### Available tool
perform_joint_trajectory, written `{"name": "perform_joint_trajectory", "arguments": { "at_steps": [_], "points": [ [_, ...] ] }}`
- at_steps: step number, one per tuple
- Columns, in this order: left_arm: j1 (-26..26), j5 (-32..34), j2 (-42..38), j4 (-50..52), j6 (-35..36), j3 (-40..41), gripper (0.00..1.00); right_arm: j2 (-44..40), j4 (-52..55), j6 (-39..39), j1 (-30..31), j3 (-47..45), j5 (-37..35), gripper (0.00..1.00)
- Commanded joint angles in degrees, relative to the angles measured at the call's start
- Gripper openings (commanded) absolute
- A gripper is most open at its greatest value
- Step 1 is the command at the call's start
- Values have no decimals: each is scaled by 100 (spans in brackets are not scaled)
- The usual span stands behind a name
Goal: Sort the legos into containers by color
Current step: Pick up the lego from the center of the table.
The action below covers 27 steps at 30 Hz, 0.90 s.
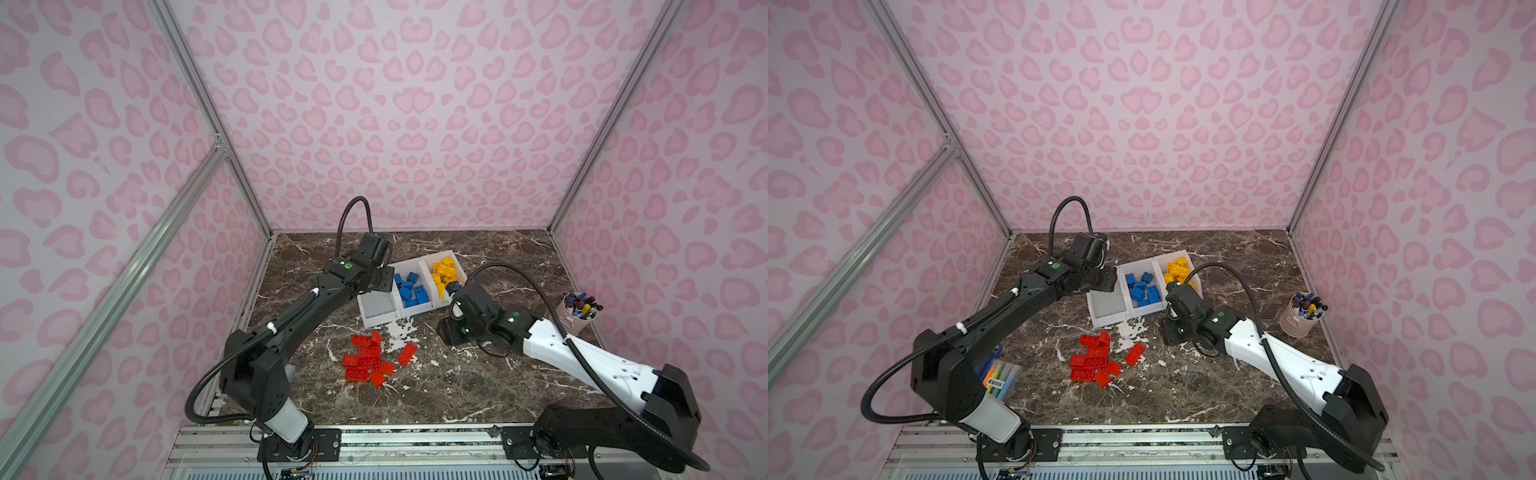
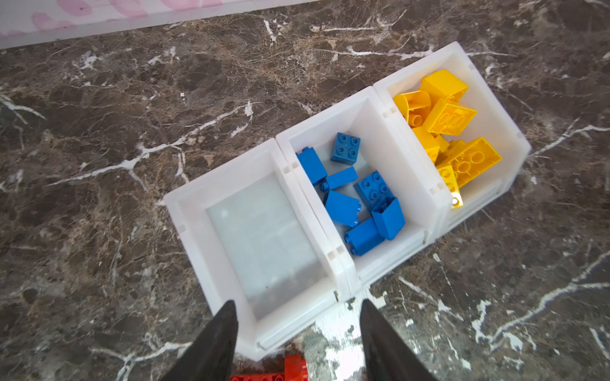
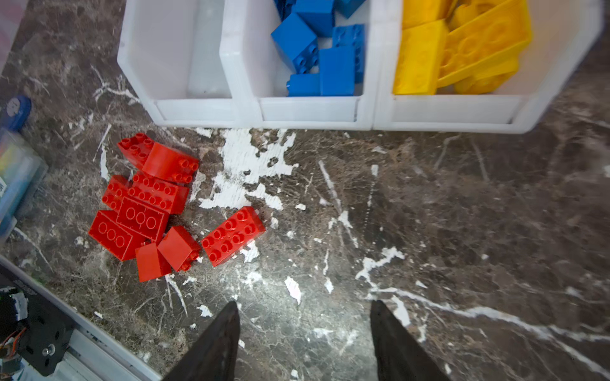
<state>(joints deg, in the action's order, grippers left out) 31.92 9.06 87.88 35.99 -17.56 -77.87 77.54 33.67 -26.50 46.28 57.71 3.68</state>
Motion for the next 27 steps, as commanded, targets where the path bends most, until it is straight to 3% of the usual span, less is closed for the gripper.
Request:
{"name": "perform_joint_trajectory", "arguments": {
  "at_steps": [1, 11, 27],
  "points": [
    [-62, 368, -657, 15, -112, 685, 62, 590, -112, -717, 422, 240, -435, 65],
    [-204, 698, -2323, 231, -358, 1929, 67, 1792, -709, -2278, 1039, 515, -836, 66],
    [-198, 470, -2529, 104, -524, 2399, 67, 2821, -760, -2781, 1282, 928, -844, 61]
  ]
}}
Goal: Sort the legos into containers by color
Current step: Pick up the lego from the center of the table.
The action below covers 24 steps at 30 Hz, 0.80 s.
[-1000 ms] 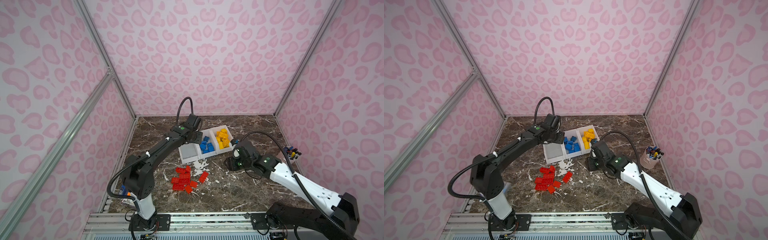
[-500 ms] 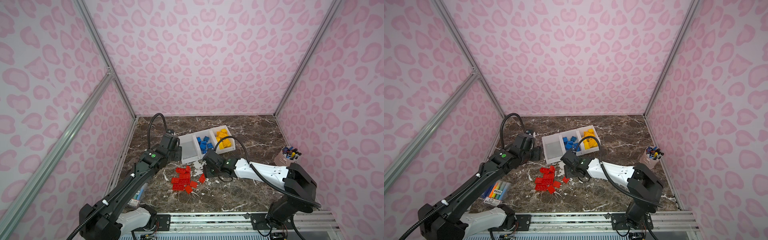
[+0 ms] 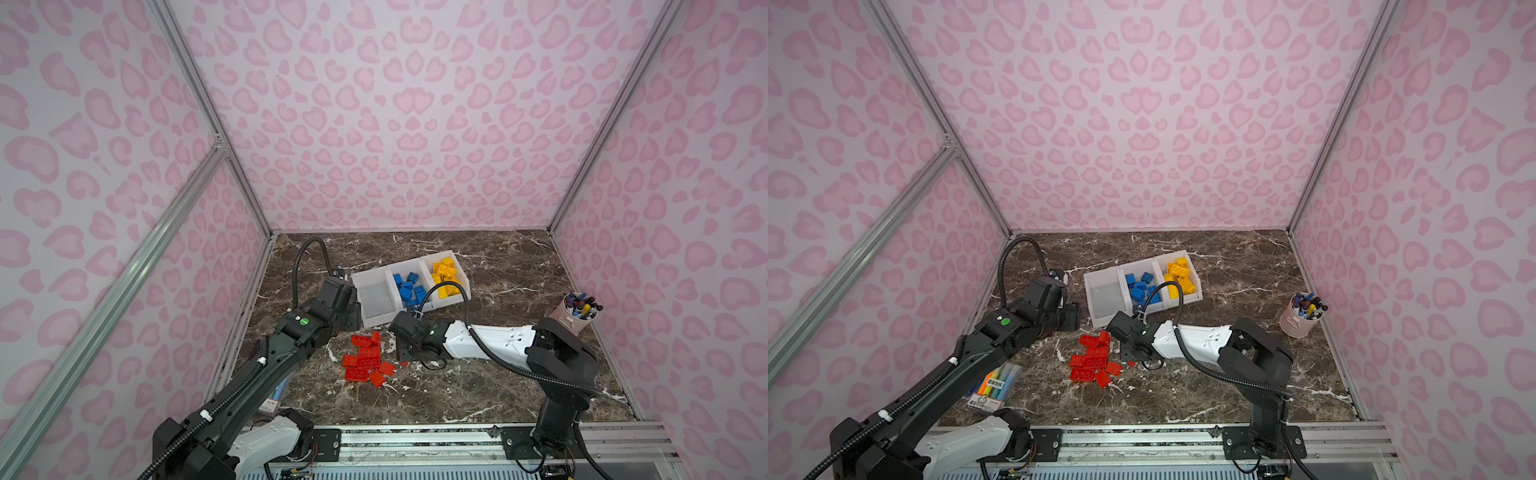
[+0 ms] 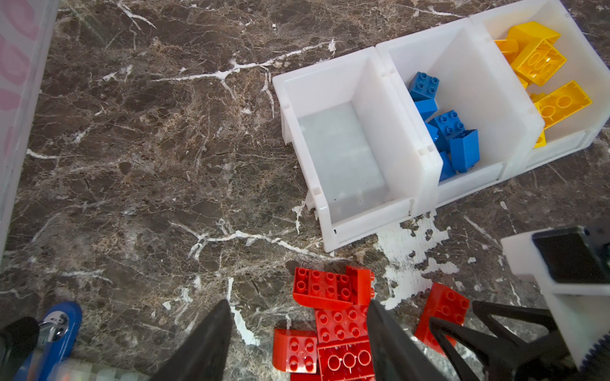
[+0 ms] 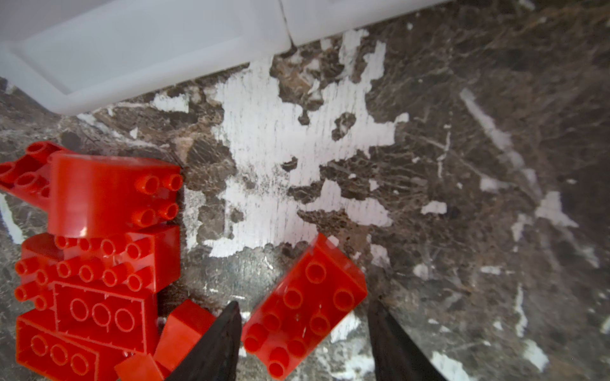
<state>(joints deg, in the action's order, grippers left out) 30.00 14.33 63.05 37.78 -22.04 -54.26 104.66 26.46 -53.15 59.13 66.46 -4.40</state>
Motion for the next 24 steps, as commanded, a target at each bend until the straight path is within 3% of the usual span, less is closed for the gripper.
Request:
{"name": "perform_joint_trajectory", "arguments": {
  "at_steps": [1, 7, 17, 24],
  "points": [
    [-11, -63, -55, -69, -72, 47, 67, 147, -25, -117, -6, 79, -36, 60],
    [-11, -81, -95, -75, -89, 97, 67, 364, 112, -60, -16, 212, -58, 51],
    [-5, -32, -203, -41, -125, 122, 67, 548, 430, 179, -34, 447, -167, 27],
    [-14, 82, -445, 75, -254, 162, 67, 359, 791, 944, -190, 1267, -230, 25]
  ]
}}
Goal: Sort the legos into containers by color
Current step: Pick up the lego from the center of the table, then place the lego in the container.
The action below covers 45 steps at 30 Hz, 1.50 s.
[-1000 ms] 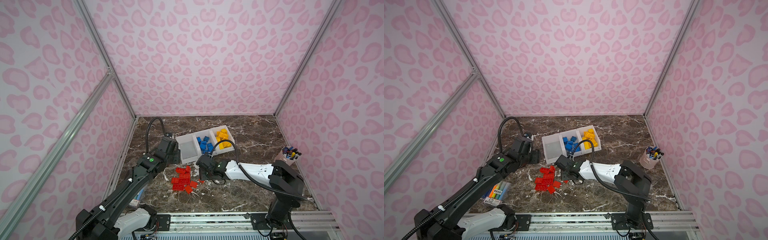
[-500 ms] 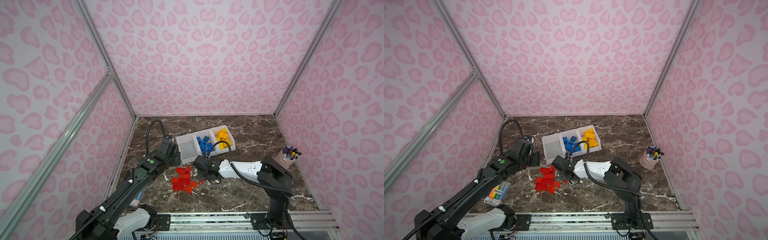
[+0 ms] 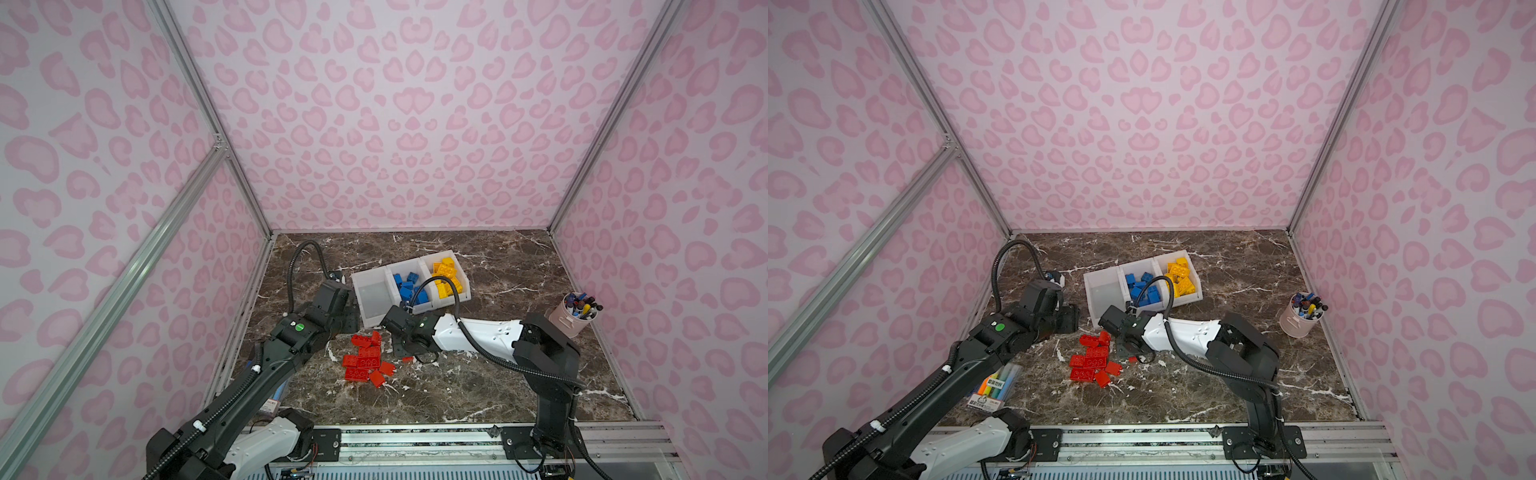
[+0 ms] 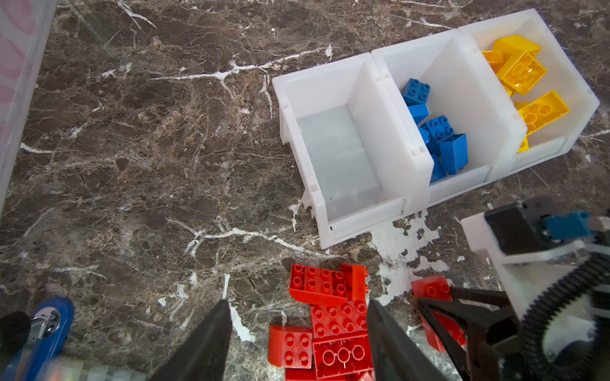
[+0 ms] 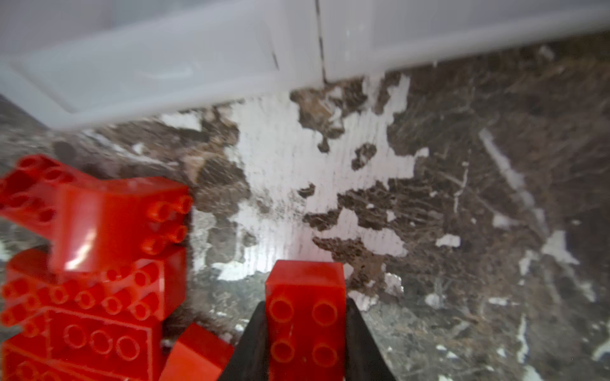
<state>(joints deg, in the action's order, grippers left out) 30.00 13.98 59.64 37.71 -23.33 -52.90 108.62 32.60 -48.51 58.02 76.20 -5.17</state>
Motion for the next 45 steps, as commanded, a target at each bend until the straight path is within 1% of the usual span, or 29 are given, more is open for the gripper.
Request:
{"name": "perform_joint_trajectory", "arguments": {
  "at_steps": [1, 4, 7, 9, 14, 17, 20, 23, 30, 32, 34, 37, 40, 43, 45],
  "points": [
    [-9, 131, -156, 104, -156, 34, 67, -21, 232, 620, -133, 490, -140, 25],
    [-12, 192, -357, 210, -285, 74, 68, 180, 351, 1095, -366, 1315, -31, 25],
    [-9, 261, -575, 308, -401, 142, 69, 686, 511, 1496, -609, 2224, 205, 26],
    [-12, 314, -722, 385, -473, 198, 68, 1163, 690, 1702, -748, 2962, 357, 26],
    [-11, 273, -995, 517, -632, 384, 69, 2233, 1018, 1941, -945, 4344, 659, 26],
    [-13, 250, -1075, 578, -713, 467, 69, 2927, 1364, 2091, -968, 5134, 711, 29],
    [-9, 226, -1127, 606, -747, 514, 69, 3313, 1569, 2153, -981, 5666, 710, 32],
    [-11, 236, -1147, 639, -748, 493, 69, 3508, 1677, 2118, -1028, 5920, 785, 35],
    [-6, 277, -1169, 617, -776, 531, 69, 3281, 1788, 2217, -1030, 5902, 647, 54],
    [-17, 288, -1169, 582, -800, 545, 70, 3093, 1868, 2282, -1021, 5839, 552, 56],
    [-20, 321, -1177, 561, -835, 570, 71, 2733, 1835, 2387, -988, 5568, 468, 57],
    [-36, 455, -1187, 603, -902, 583, 73, 1828, 1382, 2646, -855, 4515, 469, 57],
    [-152, 674, -1256, 737, -1047, 562, 80, 909, 756, 2870, -669, 3107, 615, 57],
    [-407, 658, -1387, 794, -1086, 605, 86, 207, 336, 3105, -430, 1984, 823, 57],
    [-666, 539, -1463, 799, -1051, 632, 87, -35, 248, 3303, -219, 1521, 916, 57]
  ]
}}
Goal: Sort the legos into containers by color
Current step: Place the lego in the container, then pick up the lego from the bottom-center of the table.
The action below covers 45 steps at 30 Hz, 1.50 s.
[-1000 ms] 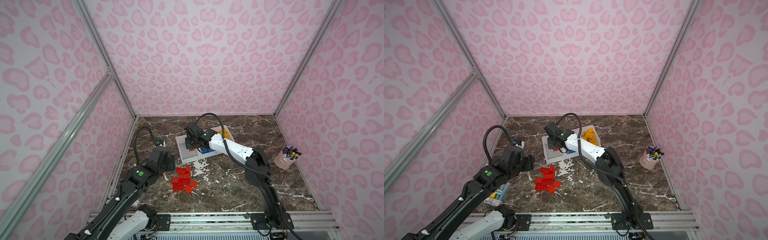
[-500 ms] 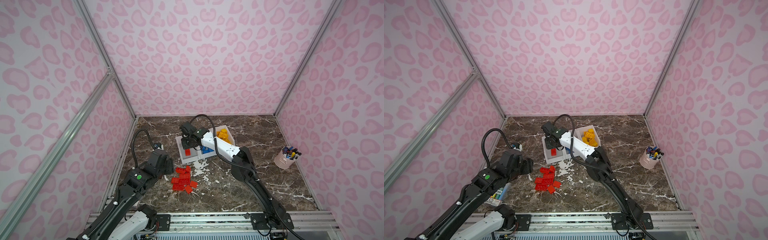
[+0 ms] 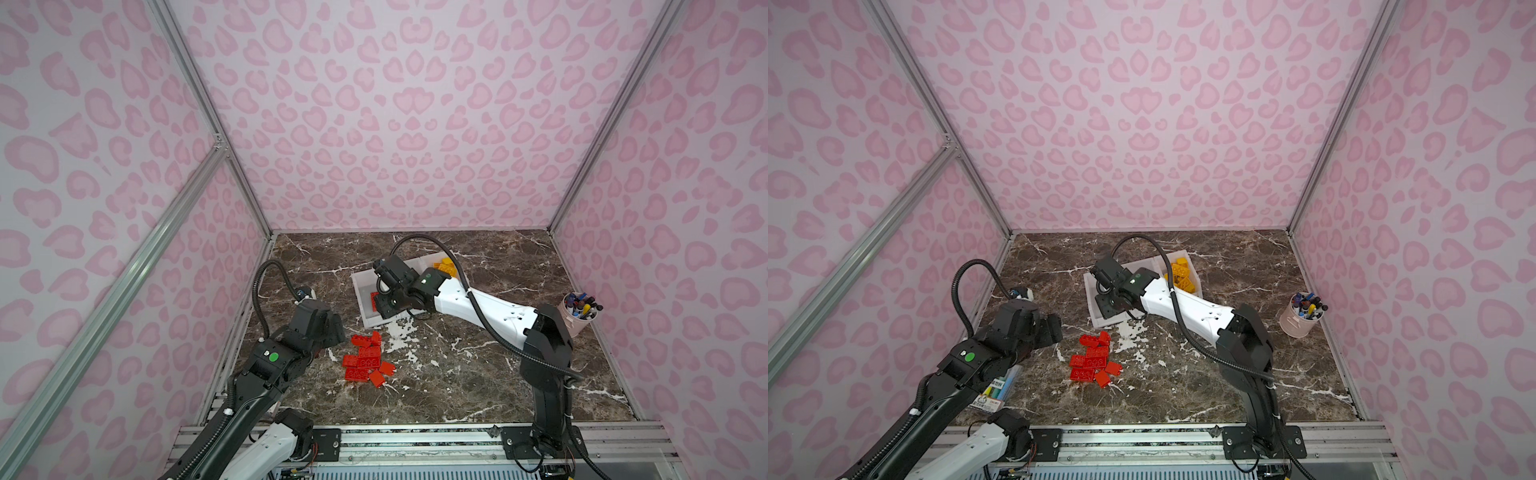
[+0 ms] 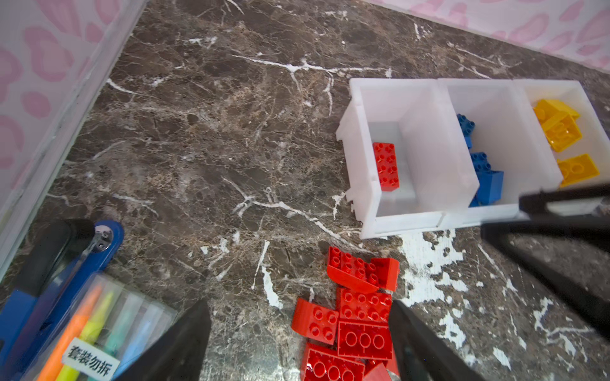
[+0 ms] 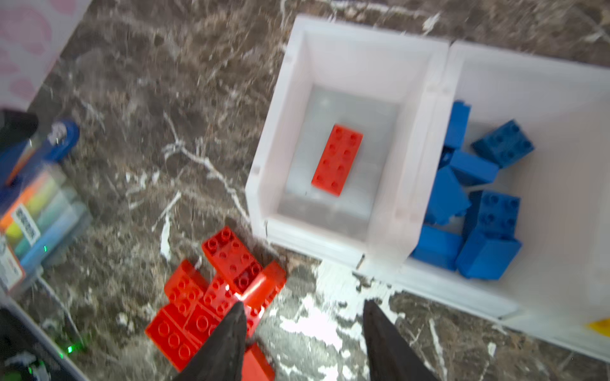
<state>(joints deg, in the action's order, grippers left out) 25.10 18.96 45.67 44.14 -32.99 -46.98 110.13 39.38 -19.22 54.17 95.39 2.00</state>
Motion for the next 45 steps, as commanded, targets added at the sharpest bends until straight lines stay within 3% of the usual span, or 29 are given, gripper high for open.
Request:
{"name": "perform_joint_trajectory", "arguments": {
  "at_steps": [1, 7, 14, 20, 37, 45],
  "points": [
    [-318, -76, -88, 147, -44, 53, 88, -255, -448, 476, 305, -569, 212, 57],
    [-1156, -684, -25, 153, 135, 90, 89, -13, -510, 941, 1016, -742, 453, 58],
    [-1572, -1010, -138, 152, 179, 137, 89, 774, -474, 1235, 1410, -13, 722, 58],
    [-1668, -1182, -179, 121, 179, 189, 89, 1343, -243, 1455, 1596, 509, 738, 57],
    [-1745, -1317, -175, 125, 179, 212, 89, 1713, -102, 1667, 1675, 385, 644, 54],
    [-1776, -1332, -172, 115, 183, 208, 89, 1714, -19, 1729, 1719, 202, 523, 40]
  ]
}}
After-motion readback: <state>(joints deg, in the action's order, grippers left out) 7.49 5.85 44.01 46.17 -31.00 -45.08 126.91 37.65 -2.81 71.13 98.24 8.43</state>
